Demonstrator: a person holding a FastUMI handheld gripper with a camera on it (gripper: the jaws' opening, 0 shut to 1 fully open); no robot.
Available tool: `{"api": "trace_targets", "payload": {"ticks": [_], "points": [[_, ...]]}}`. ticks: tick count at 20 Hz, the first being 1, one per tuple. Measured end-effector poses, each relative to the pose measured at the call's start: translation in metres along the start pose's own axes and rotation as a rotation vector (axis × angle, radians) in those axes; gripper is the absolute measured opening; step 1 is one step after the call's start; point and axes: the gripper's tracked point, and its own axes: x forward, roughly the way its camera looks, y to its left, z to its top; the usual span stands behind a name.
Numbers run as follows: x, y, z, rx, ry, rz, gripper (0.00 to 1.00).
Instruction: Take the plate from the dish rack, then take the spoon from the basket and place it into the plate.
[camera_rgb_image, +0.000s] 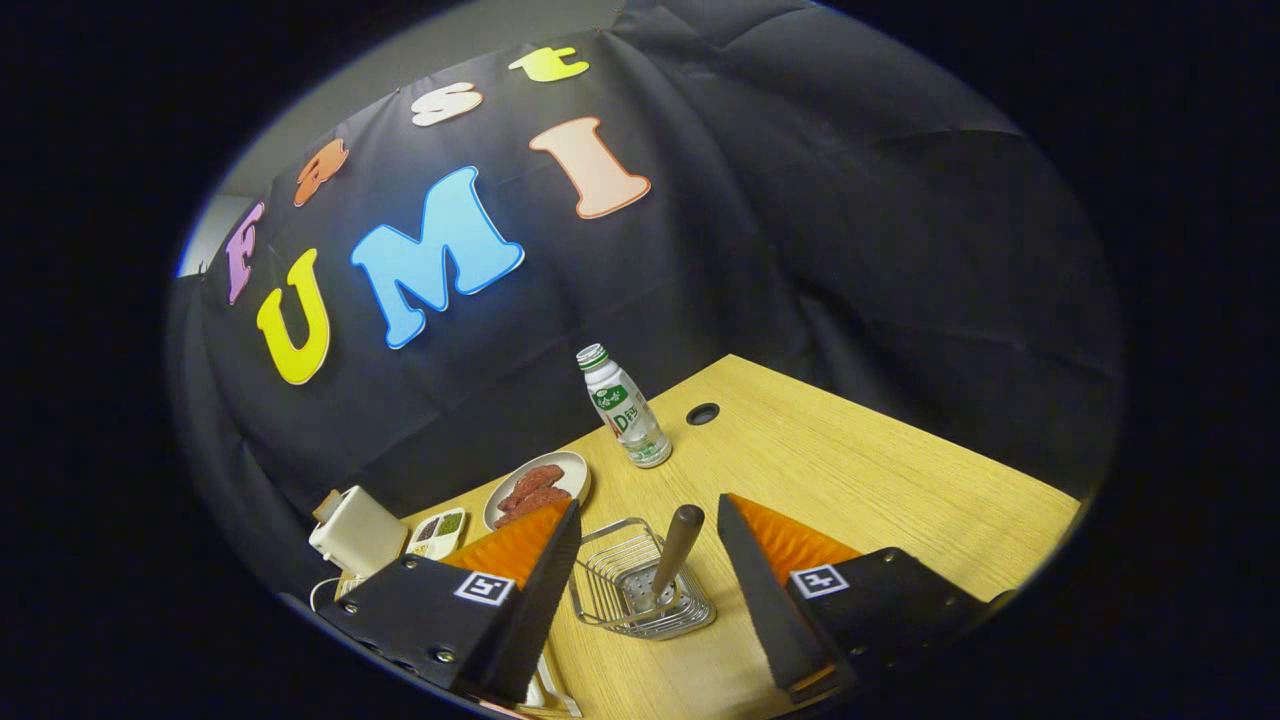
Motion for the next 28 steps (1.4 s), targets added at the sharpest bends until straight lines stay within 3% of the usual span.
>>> {"api": "trace_targets", "payload": {"ticks": [2,5,7,8,16,28], "points": [[0.006,-0.001,-0.007,0.013,0.005,-0.003,0.77],[0.015,-0.007,-0.014,0.03,0.009,-0.017,0.42],[-0.001,-0.013,-0.012,0.038,0.015,-0.043,0.4],[0.021,-0.012,-0.014,0.053,0.005,-0.041,0.13],[0.02,0.004,-0.002,-0.011,-0.009,0.009,0.13],[-0.028,0.058,0.082,-0.153,-0.108,0.135,0.13]]}}
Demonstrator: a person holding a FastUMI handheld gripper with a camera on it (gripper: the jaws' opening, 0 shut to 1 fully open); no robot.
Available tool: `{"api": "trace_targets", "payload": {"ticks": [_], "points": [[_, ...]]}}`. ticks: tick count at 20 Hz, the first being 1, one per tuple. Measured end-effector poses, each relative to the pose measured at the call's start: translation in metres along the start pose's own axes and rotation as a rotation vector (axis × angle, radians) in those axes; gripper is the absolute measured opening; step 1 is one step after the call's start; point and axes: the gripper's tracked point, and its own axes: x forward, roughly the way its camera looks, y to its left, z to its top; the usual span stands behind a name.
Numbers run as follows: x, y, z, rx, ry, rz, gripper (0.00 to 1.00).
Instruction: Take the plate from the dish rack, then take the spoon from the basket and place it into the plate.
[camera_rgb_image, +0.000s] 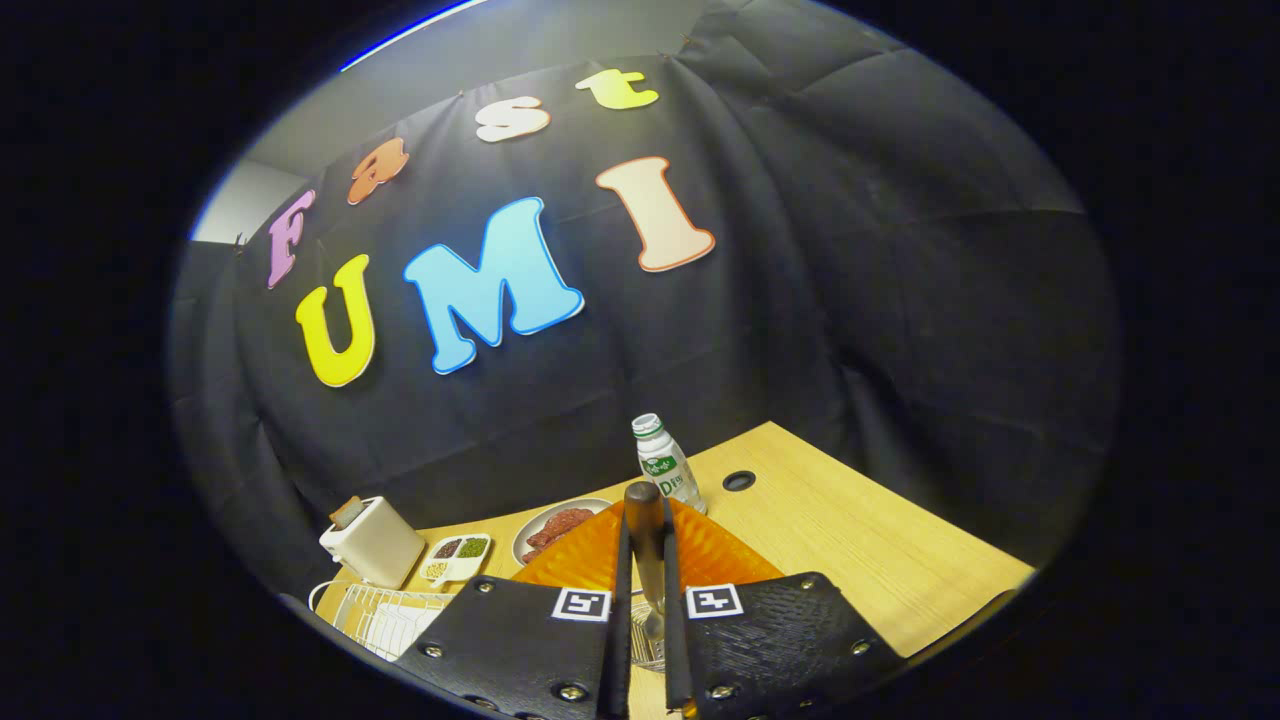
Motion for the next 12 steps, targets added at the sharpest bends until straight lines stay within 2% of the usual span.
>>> {"api": "trace_targets", "payload": {"ticks": [6,12], "points": [[-0.051,0.076,0.015,-0.066,0.008,0.178,0.13],[-0.102,0.159,-0.025,-0.12,0.092,0.378,0.13]]}}
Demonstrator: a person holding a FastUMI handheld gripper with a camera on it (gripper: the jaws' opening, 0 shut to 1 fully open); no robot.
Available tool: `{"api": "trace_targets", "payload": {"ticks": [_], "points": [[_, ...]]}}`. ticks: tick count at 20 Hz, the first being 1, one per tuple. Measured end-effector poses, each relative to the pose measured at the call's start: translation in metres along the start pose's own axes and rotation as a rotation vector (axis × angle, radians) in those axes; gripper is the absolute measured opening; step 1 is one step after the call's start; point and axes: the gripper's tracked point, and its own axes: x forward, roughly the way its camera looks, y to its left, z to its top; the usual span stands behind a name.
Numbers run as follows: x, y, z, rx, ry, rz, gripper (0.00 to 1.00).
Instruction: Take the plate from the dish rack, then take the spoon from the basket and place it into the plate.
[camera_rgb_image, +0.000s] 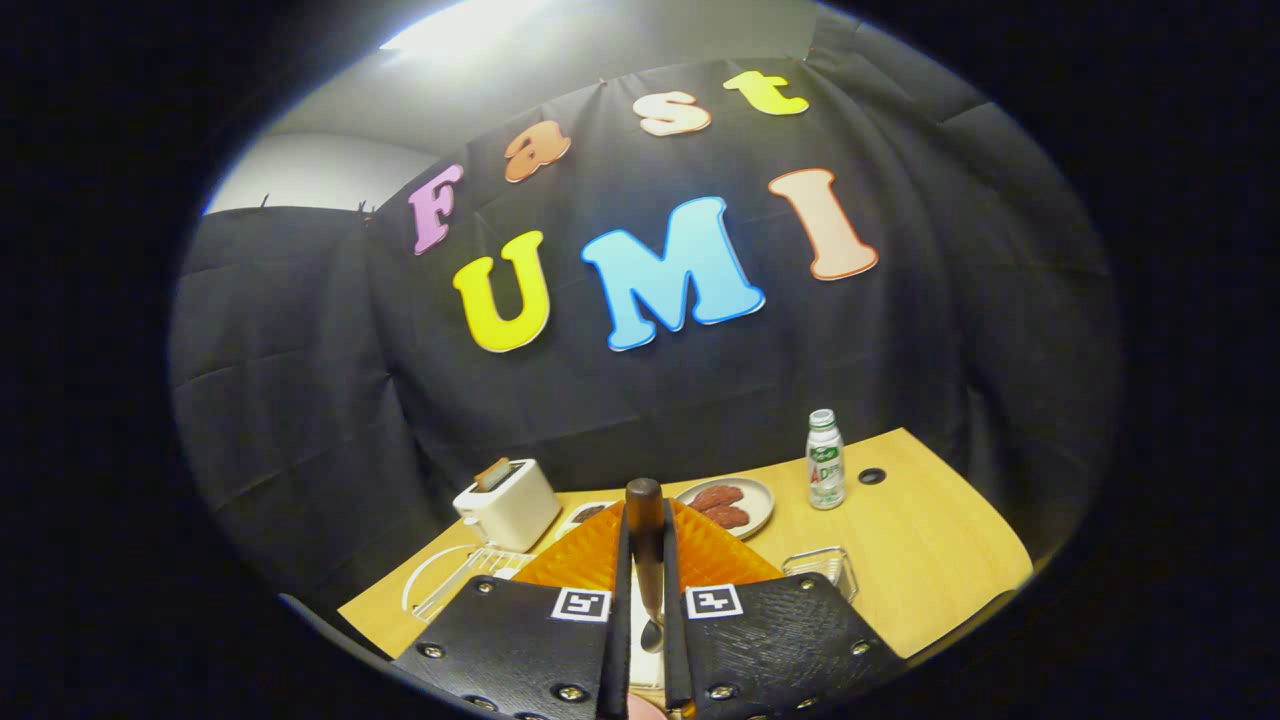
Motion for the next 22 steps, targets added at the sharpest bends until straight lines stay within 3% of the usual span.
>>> {"api": "trace_targets", "payload": {"ticks": [7,15,22], "points": [[-0.017,0.072,-0.079,-0.055,0.134,0.159,0.13],[-0.035,0.11,-0.172,-0.153,0.275,0.242,0.13],[-0.045,0.131,-0.216,-0.219,0.324,0.281,0.13]]}}
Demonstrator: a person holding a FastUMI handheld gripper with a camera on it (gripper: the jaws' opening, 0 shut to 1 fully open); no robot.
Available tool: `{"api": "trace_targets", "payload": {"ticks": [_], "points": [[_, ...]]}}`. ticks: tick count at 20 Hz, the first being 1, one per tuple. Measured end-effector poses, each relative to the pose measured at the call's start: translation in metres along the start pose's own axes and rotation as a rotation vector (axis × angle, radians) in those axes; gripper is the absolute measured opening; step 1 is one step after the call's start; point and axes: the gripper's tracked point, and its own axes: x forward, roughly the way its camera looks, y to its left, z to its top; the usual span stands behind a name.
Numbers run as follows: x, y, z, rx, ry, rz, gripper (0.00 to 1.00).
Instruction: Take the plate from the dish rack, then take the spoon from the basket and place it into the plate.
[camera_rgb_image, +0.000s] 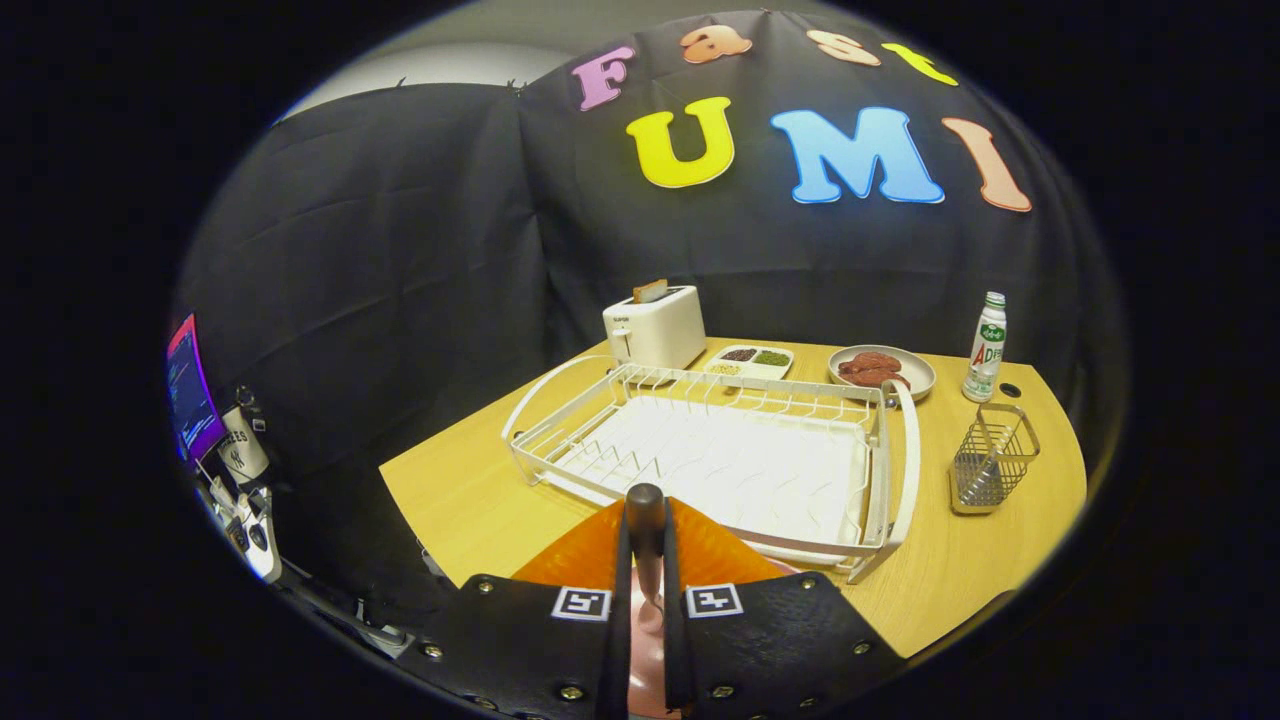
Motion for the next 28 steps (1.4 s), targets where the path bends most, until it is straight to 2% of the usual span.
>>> {"api": "trace_targets", "payload": {"ticks": [7,8,11,12,15,18,19,22,23,26,28], "points": [[-0.011,0.0,-0.008,-0.009,-0.018,-0.003,0.14],[-0.013,-0.002,-0.01,-0.005,-0.012,-0.007,0.18],[-0.018,-0.005,-0.011,0.011,-0.01,-0.008,0.2],[-0.021,-0.002,-0.01,0.014,-0.007,-0.003,0.26],[-0.031,-0.002,0.0,0.008,-0.03,0.003,0.32],[-0.037,0.0,0.005,-0.016,-0.045,0.013,0.46],[-0.04,0.001,0.005,-0.016,-0.042,0.02,0.48],[-0.044,-0.001,0.009,-0.004,-0.044,0.022,0.63],[-0.044,-0.002,0.013,-0.001,-0.05,0.03,0.65],[-0.049,-0.005,0.021,-0.005,-0.071,0.019,0.97],[-0.051,-0.006,0.028,-0.003,-0.089,0.015,0.97]]}}
